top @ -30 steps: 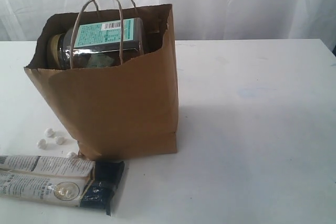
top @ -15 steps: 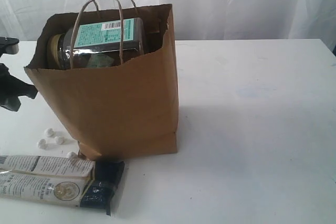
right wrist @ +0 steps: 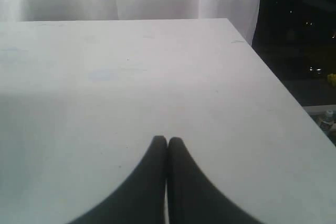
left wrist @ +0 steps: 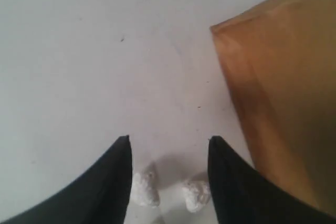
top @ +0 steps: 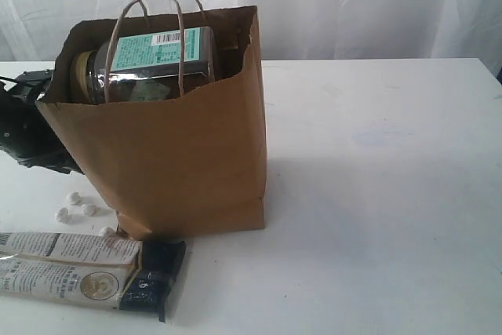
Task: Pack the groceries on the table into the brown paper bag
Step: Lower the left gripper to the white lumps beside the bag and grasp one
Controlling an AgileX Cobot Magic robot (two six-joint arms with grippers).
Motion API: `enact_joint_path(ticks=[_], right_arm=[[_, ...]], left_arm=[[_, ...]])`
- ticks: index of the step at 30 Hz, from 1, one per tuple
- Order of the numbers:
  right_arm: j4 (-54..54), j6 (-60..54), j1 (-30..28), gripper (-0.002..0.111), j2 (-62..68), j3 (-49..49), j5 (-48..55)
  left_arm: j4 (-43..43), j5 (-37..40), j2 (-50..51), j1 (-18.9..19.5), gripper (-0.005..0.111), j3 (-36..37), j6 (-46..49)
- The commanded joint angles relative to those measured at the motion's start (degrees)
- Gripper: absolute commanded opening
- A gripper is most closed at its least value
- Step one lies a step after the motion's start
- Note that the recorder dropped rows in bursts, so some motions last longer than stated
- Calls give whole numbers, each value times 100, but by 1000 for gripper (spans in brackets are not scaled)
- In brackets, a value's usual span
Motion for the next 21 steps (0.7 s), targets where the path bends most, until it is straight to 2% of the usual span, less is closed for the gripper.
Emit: enact_joint_path(ticks=[1, 9, 12, 14, 15, 20, 21], right_arm=[[0, -63, -10, 0, -20, 8, -35], [0, 50, -10, 0, -20, 8, -35], [0, 50, -10, 0, -20, 8, -35], [0, 50, -10, 0, -20, 8, -35], [0, 50, -10, 0, -20, 8, -35], [0, 50, -10, 0, -20, 8, -35], [0, 50, -10, 0, -20, 8, -35]], left_arm=[[-531, 162, 215, -22, 51, -33, 955], [712, 411, 384, -22, 51, -33, 981], [608, 409, 384, -22, 51, -33, 967], [608, 399, 384, -22, 43, -33, 967], [608, 412, 384, -22, 32, -33, 967], [743, 474, 384, -10, 1, -33, 940], [829, 474, 384, -10, 0, -33, 862]])
